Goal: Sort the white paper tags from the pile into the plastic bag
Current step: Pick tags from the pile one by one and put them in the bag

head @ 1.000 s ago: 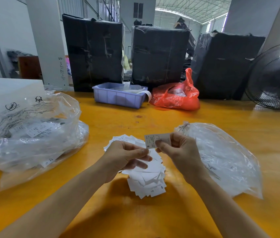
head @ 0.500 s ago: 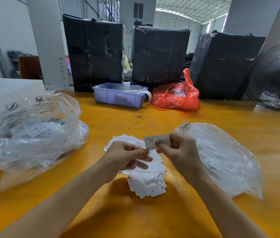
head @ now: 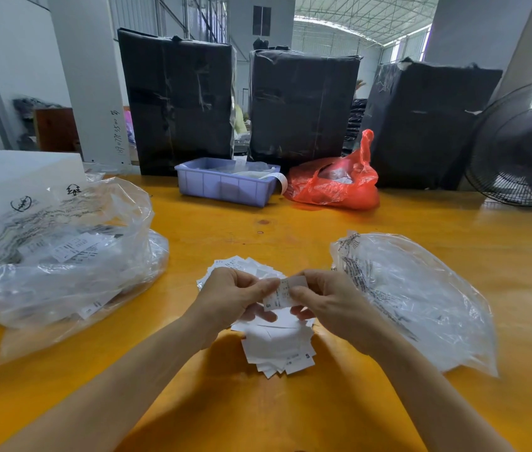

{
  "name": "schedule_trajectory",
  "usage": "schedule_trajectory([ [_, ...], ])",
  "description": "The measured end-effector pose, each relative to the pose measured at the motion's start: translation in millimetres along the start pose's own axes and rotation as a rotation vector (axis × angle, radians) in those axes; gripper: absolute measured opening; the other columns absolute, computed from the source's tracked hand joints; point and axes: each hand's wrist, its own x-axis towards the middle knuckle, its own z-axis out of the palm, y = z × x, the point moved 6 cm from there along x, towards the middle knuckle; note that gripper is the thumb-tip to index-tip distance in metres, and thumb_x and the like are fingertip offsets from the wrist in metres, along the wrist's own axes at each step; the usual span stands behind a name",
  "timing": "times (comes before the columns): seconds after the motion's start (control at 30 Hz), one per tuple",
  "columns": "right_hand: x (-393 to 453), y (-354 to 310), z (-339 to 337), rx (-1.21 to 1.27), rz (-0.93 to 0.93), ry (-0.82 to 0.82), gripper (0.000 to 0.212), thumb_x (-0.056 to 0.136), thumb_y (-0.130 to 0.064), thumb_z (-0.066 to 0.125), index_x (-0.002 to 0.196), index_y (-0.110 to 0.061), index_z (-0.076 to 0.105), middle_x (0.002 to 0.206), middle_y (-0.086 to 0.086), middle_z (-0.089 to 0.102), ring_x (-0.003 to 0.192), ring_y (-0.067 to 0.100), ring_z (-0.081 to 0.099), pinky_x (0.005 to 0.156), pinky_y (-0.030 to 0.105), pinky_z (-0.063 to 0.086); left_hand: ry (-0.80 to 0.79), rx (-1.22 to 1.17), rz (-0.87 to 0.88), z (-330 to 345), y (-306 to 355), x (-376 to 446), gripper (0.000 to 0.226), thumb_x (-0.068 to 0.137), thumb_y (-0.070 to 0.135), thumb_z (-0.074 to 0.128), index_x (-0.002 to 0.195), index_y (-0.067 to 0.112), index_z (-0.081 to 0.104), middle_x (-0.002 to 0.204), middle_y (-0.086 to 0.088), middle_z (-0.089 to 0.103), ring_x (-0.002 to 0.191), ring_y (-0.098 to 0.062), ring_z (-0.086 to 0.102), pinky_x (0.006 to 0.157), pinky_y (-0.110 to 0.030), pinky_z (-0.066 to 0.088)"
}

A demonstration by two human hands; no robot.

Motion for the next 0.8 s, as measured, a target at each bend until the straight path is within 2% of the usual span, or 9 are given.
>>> schedule_trajectory([
  [0.1, 0, -1, 2, 0.017, 0.001, -0.002, 0.018, 0.097, -0.011, 0.049, 0.105, -0.008, 0.065, 0.089, 0.007, 0.065, 0.072, 0.009, 0.060, 0.064, 0.019, 0.053, 0.016, 0.015, -0.006, 1, 1, 0, 0.043, 0.070, 0.046, 0.064, 0.079, 0.004, 0.072, 0.074, -0.012, 0.073, 0.062, -0.020, 0.071, 0.046, -0.015, 0.044],
  [0.2, 2, -3, -4, 0.031, -0.051, 0.102, 0.024, 0.087, -0.011, 0.065, 0.111, -0.011, 0.063, 0.088, 0.014, 0.068, 0.077, 0.021, 0.066, 0.067, 0.025, 0.056, -0.005, 0.001, 0.001, 4, 2, -2, 0.041, 0.074, 0.045, 0.062, 0.079, 0.006, 0.072, 0.073, -0.010, 0.074, 0.061, -0.020, 0.071, 0.046, -0.015, 0.045],
  [0.27, 1, -4, -6, 0.085, -0.072, 0.146, 0.029, 0.081, -0.009, 0.072, 0.108, -0.012, 0.063, 0.083, 0.013, 0.070, 0.076, 0.021, 0.068, 0.065, 0.023, 0.055, -0.024, -0.004, 0.012, 7, 1, -3, 0.037, 0.080, 0.042, 0.062, 0.080, 0.007, 0.073, 0.075, -0.009, 0.074, 0.061, -0.019, 0.071, 0.046, -0.015, 0.045],
  [0.37, -1, -7, -3, 0.065, -0.119, 0.169, 0.018, 0.084, -0.010, 0.068, 0.102, -0.011, 0.070, 0.084, 0.008, 0.070, 0.073, 0.017, 0.067, 0.061, 0.020, 0.054, 0.018, -0.016, 0.029, 10, -1, -4, 0.030, 0.085, 0.035, 0.063, 0.080, 0.008, 0.074, 0.074, -0.011, 0.074, 0.062, -0.021, 0.071, 0.048, -0.017, 0.048],
  [0.43, -1, -9, 4, -0.012, -0.129, 0.138, 0.020, 0.090, -0.016, 0.062, 0.108, -0.013, 0.069, 0.091, 0.006, 0.061, 0.076, 0.012, 0.058, 0.063, 0.019, 0.054, 0.080, -0.074, 0.029, 8, -3, -3, 0.025, 0.085, 0.031, 0.065, 0.079, 0.008, 0.075, 0.073, -0.010, 0.074, 0.062, -0.024, 0.071, 0.049, -0.019, 0.050],
  [0.53, 1, -8, 17, -0.109, -0.097, 0.021, 0.037, 0.091, -0.026, 0.058, 0.128, -0.024, 0.055, 0.098, 0.000, 0.043, 0.084, 0.011, 0.048, 0.073, 0.018, 0.050, 0.180, -0.160, 0.018, 3, -5, -2, 0.023, 0.086, 0.029, 0.066, 0.073, 0.013, 0.076, 0.068, -0.004, 0.073, 0.061, -0.014, 0.069, 0.051, -0.020, 0.049],
  [0.63, 0, -11, 16, -0.091, -0.122, 0.075, 0.054, 0.088, -0.025, 0.064, 0.137, -0.027, 0.041, 0.106, -0.002, 0.045, 0.081, 0.005, 0.053, 0.071, 0.012, 0.047, 0.232, -0.271, -0.008, 3, -6, -1, 0.024, 0.084, 0.034, 0.066, 0.076, 0.013, 0.076, 0.068, -0.001, 0.072, 0.060, -0.009, 0.065, 0.053, -0.019, 0.047],
  [0.7, -1, -14, 11, -0.079, -0.171, 0.165, 0.048, 0.087, -0.019, 0.066, 0.132, -0.024, 0.050, 0.108, 0.000, 0.052, 0.082, 0.006, 0.057, 0.071, 0.013, 0.048, 0.252, -0.315, -0.023, 3, -5, -1, 0.025, 0.084, 0.037, 0.065, 0.080, 0.015, 0.075, 0.069, 0.000, 0.069, 0.060, -0.009, 0.062, 0.051, -0.019, 0.046],
  [0.8, -1, -16, 11, -0.069, -0.203, 0.212, 0.032, 0.085, -0.018, 0.068, 0.117, -0.020, 0.064, 0.104, -0.003, 0.059, 0.086, 0.008, 0.059, 0.072, 0.015, 0.049, 0.232, -0.367, -0.041, 4, -3, -2, 0.024, 0.084, 0.039, 0.063, 0.090, 0.019, 0.076, 0.083, -0.003, 0.071, 0.070, -0.013, 0.061, 0.056, -0.021, 0.046],
])
